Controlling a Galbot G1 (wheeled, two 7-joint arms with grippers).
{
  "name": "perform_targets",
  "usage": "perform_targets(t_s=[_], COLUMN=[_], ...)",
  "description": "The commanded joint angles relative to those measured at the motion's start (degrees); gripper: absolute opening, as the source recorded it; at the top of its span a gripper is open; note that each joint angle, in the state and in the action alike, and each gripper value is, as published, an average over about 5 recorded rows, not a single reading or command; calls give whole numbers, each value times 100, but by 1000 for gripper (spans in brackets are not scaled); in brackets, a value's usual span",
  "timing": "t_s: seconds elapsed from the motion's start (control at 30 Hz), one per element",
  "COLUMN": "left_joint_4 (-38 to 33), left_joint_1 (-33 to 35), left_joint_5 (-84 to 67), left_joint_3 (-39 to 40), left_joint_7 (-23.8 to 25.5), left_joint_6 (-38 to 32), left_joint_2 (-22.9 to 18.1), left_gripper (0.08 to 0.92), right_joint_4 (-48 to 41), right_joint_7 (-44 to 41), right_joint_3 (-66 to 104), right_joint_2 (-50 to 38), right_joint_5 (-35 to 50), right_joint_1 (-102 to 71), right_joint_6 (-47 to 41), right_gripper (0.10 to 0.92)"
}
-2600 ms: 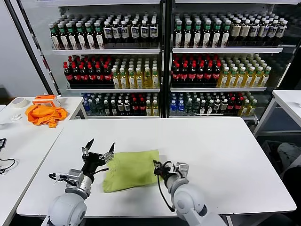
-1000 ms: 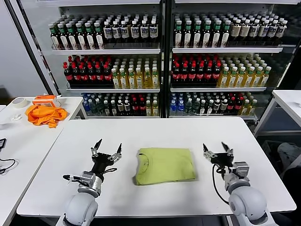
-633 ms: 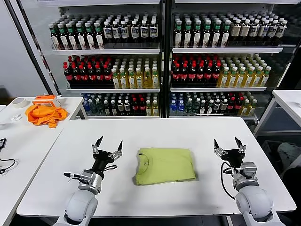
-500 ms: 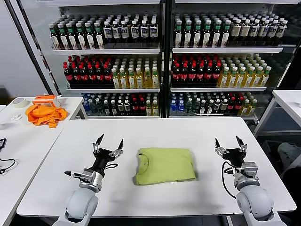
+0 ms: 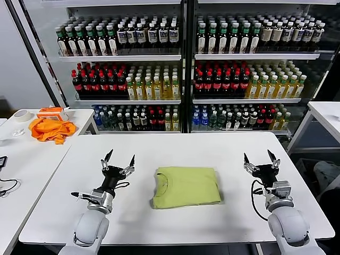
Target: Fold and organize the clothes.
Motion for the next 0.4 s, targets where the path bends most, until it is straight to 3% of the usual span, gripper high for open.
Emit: perform_targets(t_s=[0.03, 0.4], left_joint_4=[109, 20], left_joint_1=[-110, -68], left_joint_5=[-178, -518], left_joint_3=[131, 165], left_joint_7=[50, 104], left_joint_6=[-110, -195], left_joint_2=[-57, 181], left_gripper=[823, 823], right_joint_4=[-65, -192], right_joint_7=[105, 5], right_joint_3=[25, -46], right_joint_2=[111, 159], right_joint_5=[13, -505], right_joint_1=[-11, 113], right_joint_6=[-19, 299], right_gripper=[823, 823])
